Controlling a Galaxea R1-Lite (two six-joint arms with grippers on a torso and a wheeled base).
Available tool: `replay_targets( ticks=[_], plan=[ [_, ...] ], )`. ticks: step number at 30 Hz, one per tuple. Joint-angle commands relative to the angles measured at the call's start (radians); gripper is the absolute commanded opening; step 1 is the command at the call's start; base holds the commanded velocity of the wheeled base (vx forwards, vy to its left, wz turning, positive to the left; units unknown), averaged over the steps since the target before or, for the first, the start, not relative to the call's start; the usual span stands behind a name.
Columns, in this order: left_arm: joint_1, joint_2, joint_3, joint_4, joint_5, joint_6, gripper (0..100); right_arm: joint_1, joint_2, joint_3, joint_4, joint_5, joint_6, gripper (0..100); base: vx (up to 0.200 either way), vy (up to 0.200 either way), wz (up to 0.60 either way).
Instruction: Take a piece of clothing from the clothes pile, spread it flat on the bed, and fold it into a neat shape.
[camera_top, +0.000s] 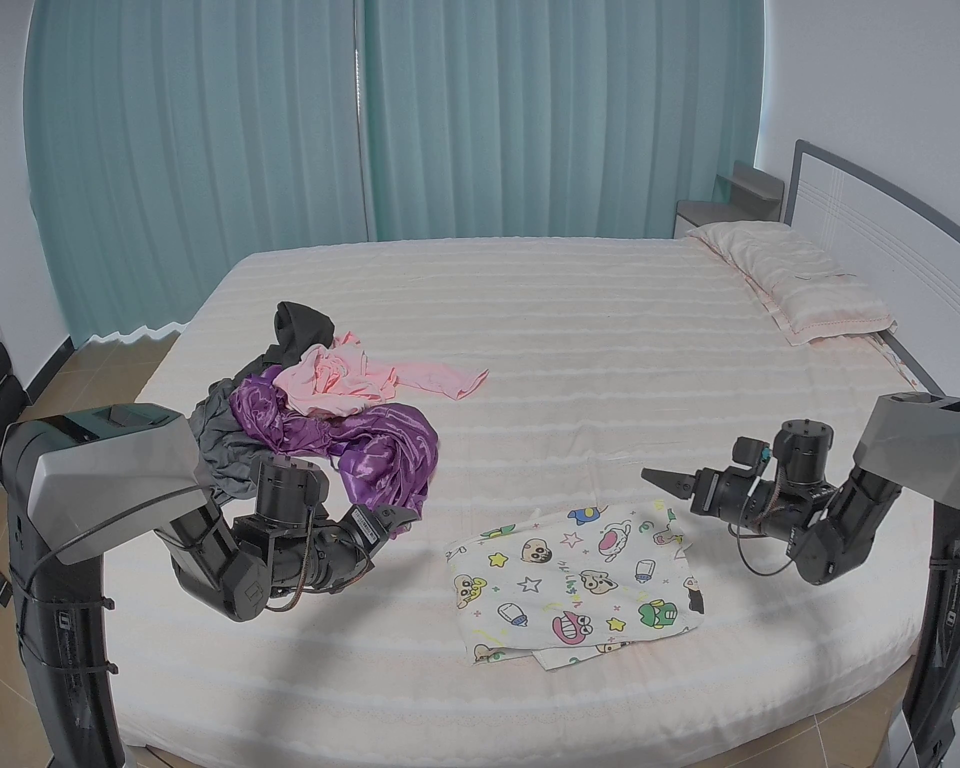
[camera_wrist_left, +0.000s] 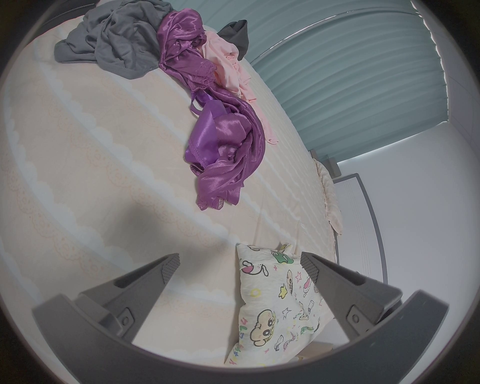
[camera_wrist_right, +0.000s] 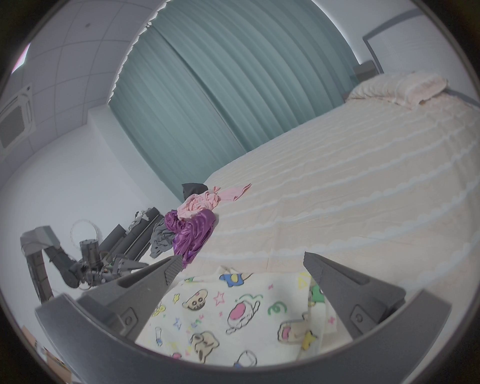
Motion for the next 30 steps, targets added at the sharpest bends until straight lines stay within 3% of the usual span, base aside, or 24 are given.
replay_targets(
  ticks=[1,30],
  plan=[
    [0.000,0.002,0.004,-0.001,0.000,0.014,100,0.018,0.147,-0.129,0.066,-0.013,0.045,100,0.000,0.000,0.00],
    [-0.003,0.009,0.001,-0.002,0.002,0.020,100,0.008,0.173,-0.120,0.040,-0.035,0.044,100,0.000,0.000,0.00]
  ],
)
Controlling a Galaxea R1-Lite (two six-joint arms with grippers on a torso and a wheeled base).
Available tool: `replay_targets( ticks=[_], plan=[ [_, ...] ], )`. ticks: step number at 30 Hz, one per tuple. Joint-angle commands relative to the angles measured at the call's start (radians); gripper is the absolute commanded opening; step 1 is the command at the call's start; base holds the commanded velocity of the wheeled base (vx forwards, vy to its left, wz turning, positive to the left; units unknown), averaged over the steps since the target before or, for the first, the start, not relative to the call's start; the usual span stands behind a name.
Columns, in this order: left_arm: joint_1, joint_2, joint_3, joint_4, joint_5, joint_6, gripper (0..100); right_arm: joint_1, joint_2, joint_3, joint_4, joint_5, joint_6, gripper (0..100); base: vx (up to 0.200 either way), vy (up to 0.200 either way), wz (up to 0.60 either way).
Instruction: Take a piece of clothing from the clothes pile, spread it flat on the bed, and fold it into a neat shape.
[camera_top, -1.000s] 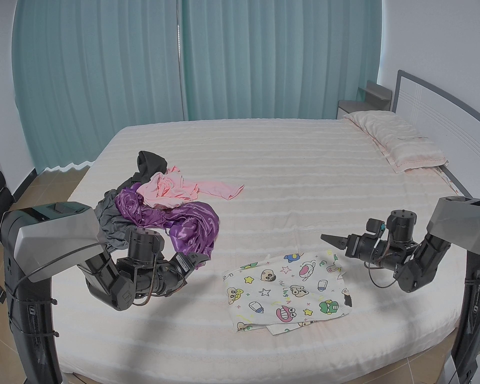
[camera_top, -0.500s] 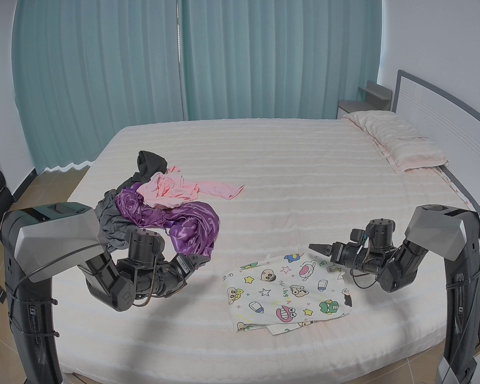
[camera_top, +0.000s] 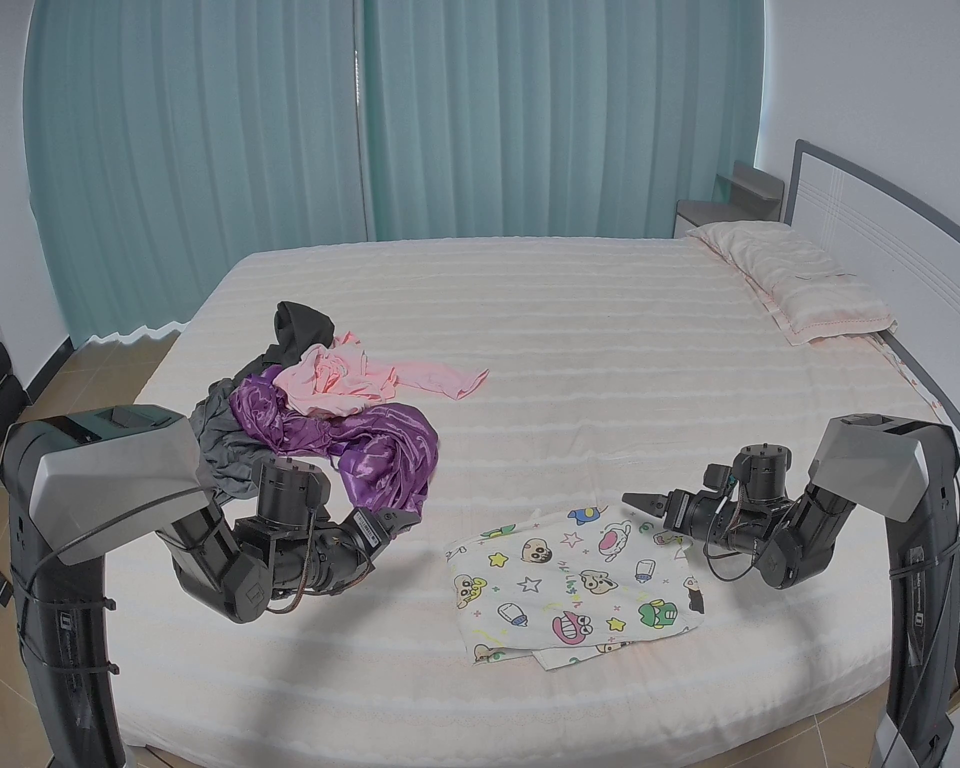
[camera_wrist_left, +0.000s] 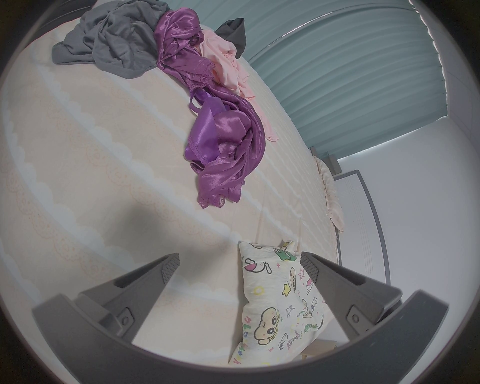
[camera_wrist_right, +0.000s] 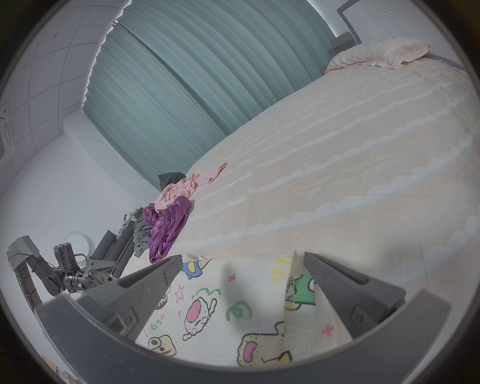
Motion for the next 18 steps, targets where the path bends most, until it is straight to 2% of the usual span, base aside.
replay_targets(
  ticks=[1,2,18],
  plan=[
    [0.000,0.004,-0.002,-0.002,0.001,0.000,100,0.004,0.002,-0.002,-0.002,0.003,-0.001,100,0.000,0.000,0.00],
    [0.000,0.004,-0.003,-0.002,0.001,0.000,100,0.005,0.004,-0.003,-0.001,0.003,-0.001,0,0.000,0.000,0.00],
    [0.000,0.004,-0.003,-0.002,0.001,0.000,100,-0.012,0.028,-0.037,0.002,-0.017,0.029,0,0.000,0.000,0.00]
  ],
)
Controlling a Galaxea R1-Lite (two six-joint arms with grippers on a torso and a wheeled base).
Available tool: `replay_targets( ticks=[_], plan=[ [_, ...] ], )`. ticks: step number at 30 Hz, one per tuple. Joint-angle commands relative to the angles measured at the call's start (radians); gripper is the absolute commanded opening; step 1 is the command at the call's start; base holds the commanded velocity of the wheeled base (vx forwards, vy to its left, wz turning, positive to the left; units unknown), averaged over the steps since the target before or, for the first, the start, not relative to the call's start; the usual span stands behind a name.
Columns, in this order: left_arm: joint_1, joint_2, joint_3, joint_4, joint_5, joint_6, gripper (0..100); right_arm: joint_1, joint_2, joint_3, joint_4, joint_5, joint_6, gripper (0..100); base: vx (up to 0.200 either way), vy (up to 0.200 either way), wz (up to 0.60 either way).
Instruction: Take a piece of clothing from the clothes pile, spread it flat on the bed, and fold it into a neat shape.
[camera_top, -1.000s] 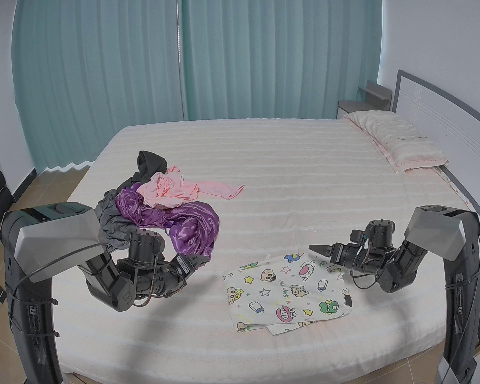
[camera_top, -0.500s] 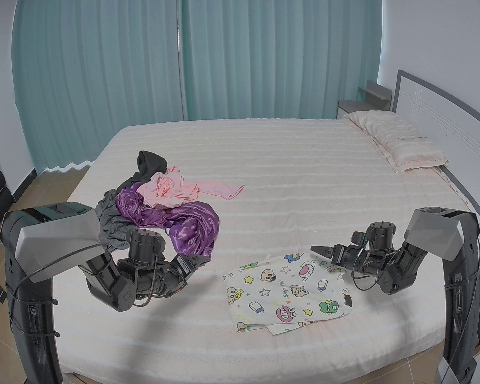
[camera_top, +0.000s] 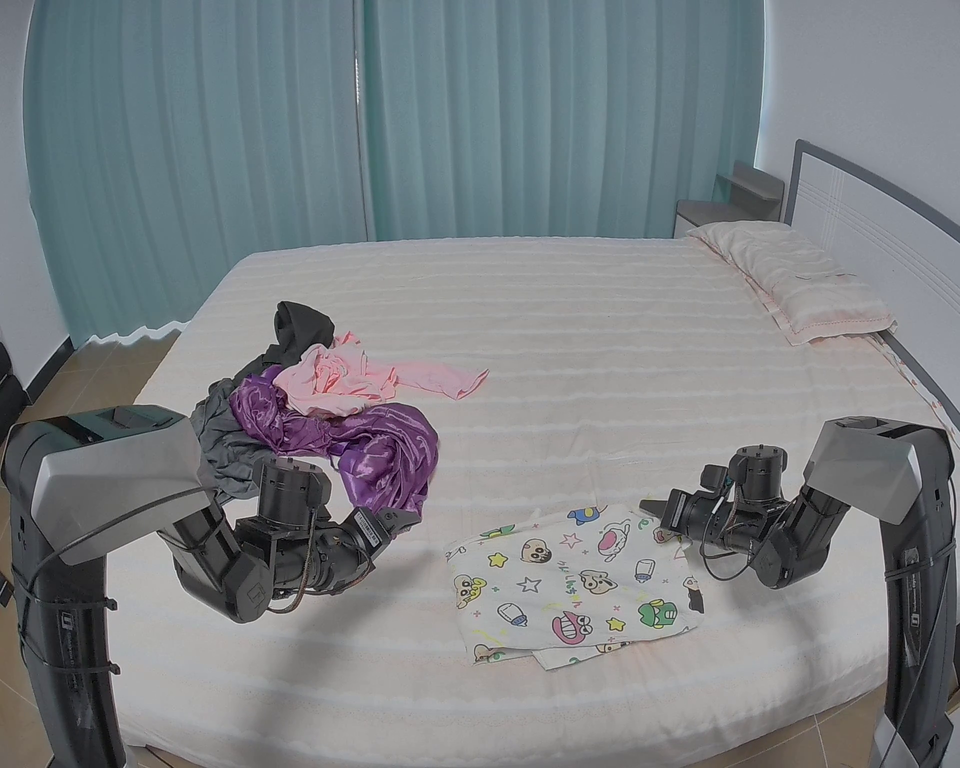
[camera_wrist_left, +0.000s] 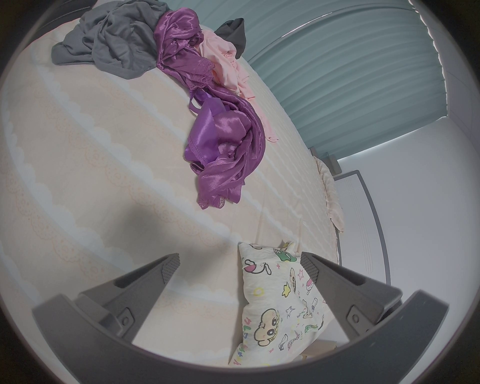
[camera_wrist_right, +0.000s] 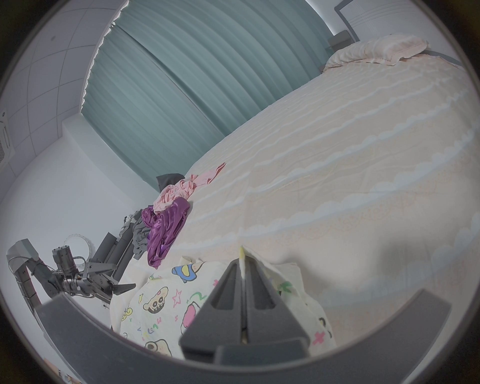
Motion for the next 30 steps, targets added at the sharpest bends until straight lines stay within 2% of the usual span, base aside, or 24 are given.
replay_targets(
  ticks=[1,7,23,24,28,30],
  plan=[
    [0.000,0.001,0.002,0.000,0.000,-0.001,100,-0.008,0.002,-0.005,-0.003,-0.009,0.006,0,0.000,0.000,0.00],
    [0.000,0.001,0.002,0.000,0.000,-0.001,100,-0.036,0.021,-0.041,0.003,-0.030,0.043,0,0.000,0.000,0.00],
    [0.000,0.001,0.002,-0.002,0.000,-0.001,100,-0.037,0.042,-0.069,0.003,-0.059,0.045,0,0.000,0.000,0.00],
    [-0.002,0.001,0.002,-0.002,0.000,-0.001,100,-0.039,0.042,-0.069,0.000,-0.059,0.046,100,0.000,0.000,0.00],
    [0.000,0.001,0.002,-0.002,0.000,-0.001,100,-0.047,0.034,-0.064,-0.009,-0.062,0.058,100,0.000,0.000,0.00],
    [0.000,0.001,0.005,-0.002,0.002,-0.001,100,-0.048,0.007,-0.060,-0.021,-0.095,0.075,100,0.000,0.000,0.00]
  ],
)
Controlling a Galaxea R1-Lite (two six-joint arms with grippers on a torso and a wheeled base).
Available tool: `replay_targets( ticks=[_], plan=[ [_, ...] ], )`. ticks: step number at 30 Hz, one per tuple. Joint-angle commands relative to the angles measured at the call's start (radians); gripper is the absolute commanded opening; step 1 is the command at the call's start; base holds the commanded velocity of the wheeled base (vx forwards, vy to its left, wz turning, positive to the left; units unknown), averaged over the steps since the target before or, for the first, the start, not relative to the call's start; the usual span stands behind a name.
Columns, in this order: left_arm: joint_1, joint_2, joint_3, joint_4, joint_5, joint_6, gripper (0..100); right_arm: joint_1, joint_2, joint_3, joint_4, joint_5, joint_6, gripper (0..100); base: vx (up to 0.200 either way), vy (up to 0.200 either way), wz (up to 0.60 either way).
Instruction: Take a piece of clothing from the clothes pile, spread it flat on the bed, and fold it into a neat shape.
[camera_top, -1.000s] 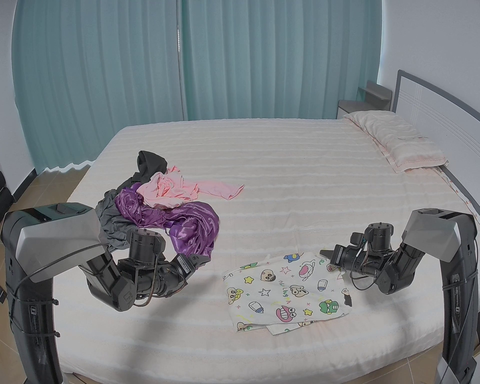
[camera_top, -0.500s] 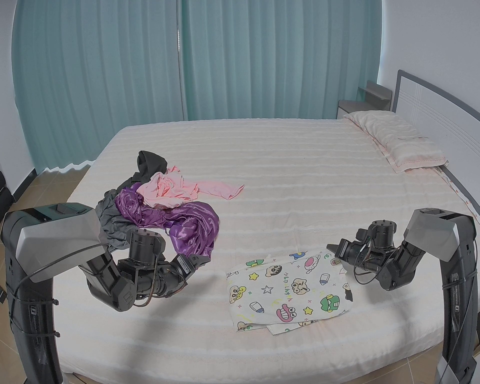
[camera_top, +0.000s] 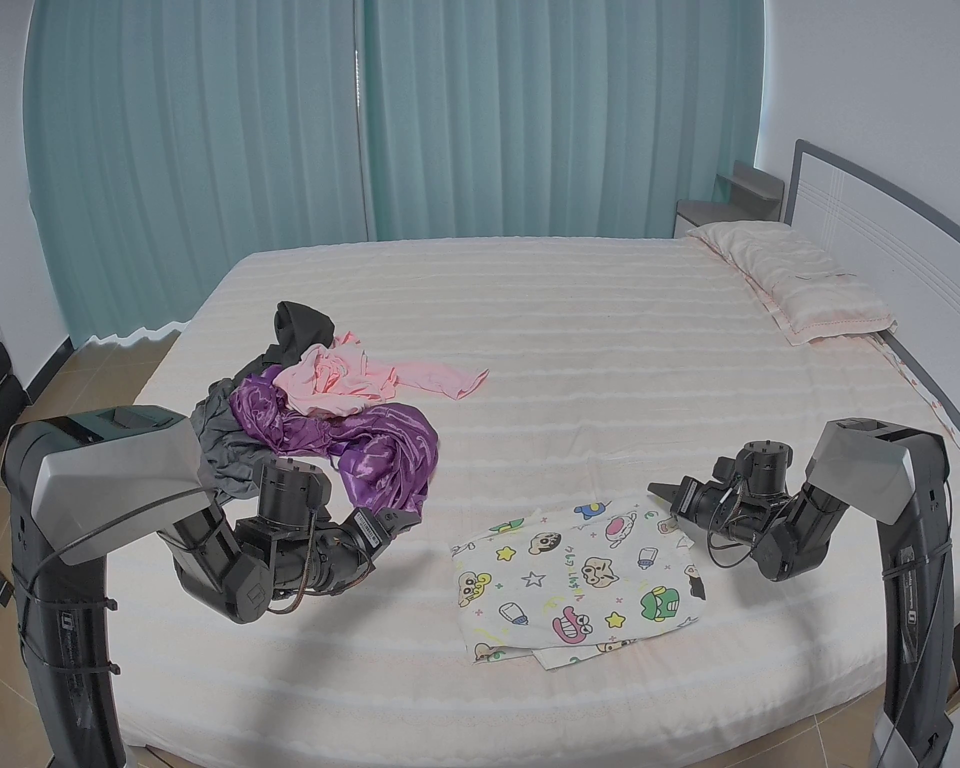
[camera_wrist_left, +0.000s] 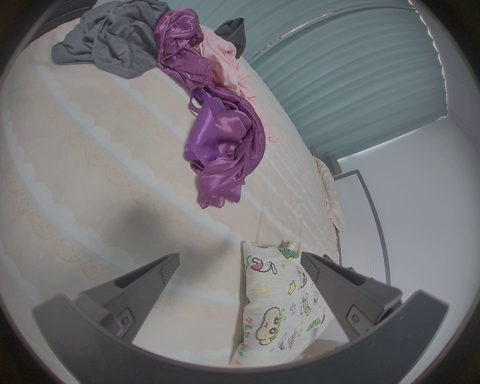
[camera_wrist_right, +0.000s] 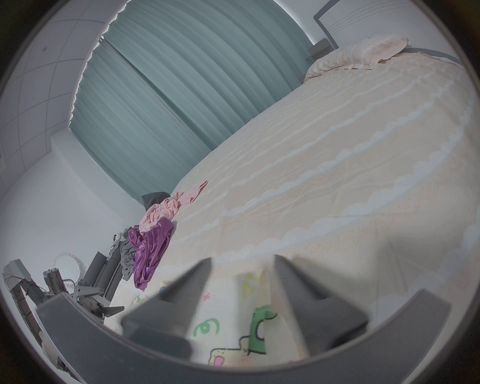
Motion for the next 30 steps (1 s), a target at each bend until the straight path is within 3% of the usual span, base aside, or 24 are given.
replay_targets(
  ticks=[1,4,7,13,16,24,30],
  plan=[
    [0.001,0.001,0.003,0.000,0.001,-0.001,100,-0.003,-0.040,0.010,-0.015,-0.036,0.028,100,0.000,0.000,0.00],
    [0.001,-0.006,-0.013,-0.003,0.047,-0.001,100,-0.003,-0.102,0.024,-0.025,-0.076,0.111,100,0.000,0.000,0.00],
    [0.004,-0.013,-0.034,-0.009,0.103,0.001,100,-0.003,-0.148,0.035,-0.014,-0.093,0.126,100,0.000,0.000,0.00],
    [0.005,-0.070,-0.059,-0.012,0.242,0.173,100,-0.014,-0.304,0.136,0.008,-0.136,0.117,100,0.000,0.000,0.00],
    [0.005,-0.107,-0.091,-0.005,0.300,0.196,100,-0.011,-0.369,0.199,0.009,-0.138,0.109,100,0.000,0.000,0.00],
    [0.007,-0.274,-0.105,0.077,0.339,0.240,100,0.006,-0.556,0.406,-0.003,-0.139,0.061,100,0.000,0.000,0.00],
    [0.001,-0.498,-0.072,0.179,0.445,0.240,100,0.006,-0.790,0.590,-0.011,-0.139,-0.008,100,0.000,0.000,0.00]
  ],
)
